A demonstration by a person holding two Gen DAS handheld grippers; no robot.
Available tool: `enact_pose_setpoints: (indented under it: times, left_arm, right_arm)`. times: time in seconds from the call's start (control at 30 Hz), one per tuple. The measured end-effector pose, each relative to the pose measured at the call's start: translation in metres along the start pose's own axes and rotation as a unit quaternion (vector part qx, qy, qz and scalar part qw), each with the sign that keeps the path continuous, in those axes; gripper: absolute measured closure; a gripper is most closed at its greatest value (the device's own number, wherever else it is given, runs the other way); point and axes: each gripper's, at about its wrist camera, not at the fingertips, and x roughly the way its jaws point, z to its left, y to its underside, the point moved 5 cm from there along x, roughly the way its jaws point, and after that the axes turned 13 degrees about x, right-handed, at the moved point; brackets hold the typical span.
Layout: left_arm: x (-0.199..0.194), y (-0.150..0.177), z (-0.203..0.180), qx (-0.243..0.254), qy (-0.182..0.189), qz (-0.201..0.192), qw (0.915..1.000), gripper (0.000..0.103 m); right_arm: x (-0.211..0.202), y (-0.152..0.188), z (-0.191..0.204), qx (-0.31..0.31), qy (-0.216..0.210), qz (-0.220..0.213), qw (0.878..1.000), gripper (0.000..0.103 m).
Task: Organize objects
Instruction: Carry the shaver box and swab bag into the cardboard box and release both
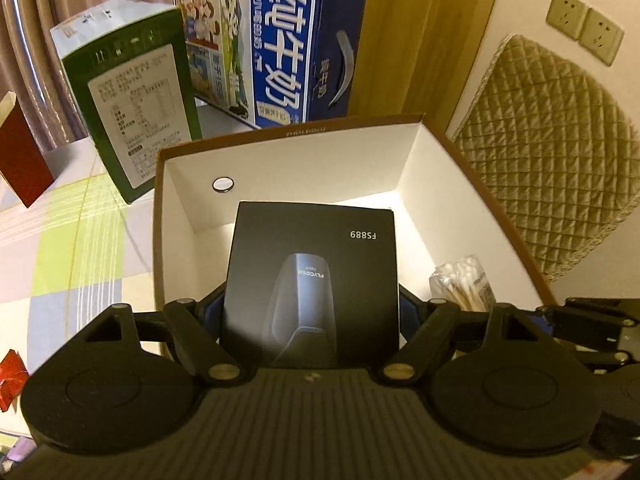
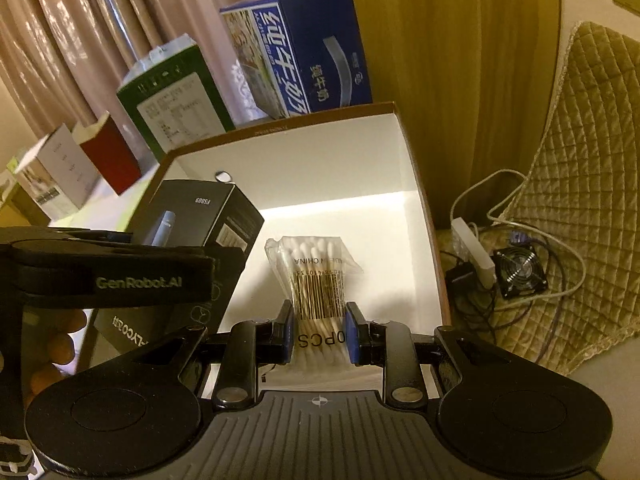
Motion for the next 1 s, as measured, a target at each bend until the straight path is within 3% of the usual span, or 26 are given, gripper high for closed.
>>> enact_pose_setpoints:
  times: [0.2,0.43,0.7,0.83,1.0]
  left_arm:
    - [0.022,0.003,-0.002,0.014,-0.006,0.023,0.9996,0.026]
    - [0.021,0.001,-0.001,0.03,-0.014,0.015,0.9994,0.022]
    - [0.012,-0.002,0.0,0.041,-0.016,0.01,0.999,0.015]
    - [0.007,-0.002,0.003,0.043,-0.012,0.01,0.999,0.013]
    - [-0.007,0.001,0.003,0.043,-0.006,0.007,0.9991,0.012]
  right_arm:
    - [0.011,-0.003,0.004,-0.012,0.007,0.006,1.0,0.08]
    - [0.014,-0.005,0.007,-0.03,0.018,-0.009,0.999,0.08]
    - [0.008,-0.003,0.012,-0.046,0.007,-0.021,0.999,0.066]
    - [0.001,-0.001,0.014,-0.055,0.014,-0.031,0.998,0.054]
    - [-0.015,0.002,0.013,-0.051,0.005,-0.04,0.998,0.048]
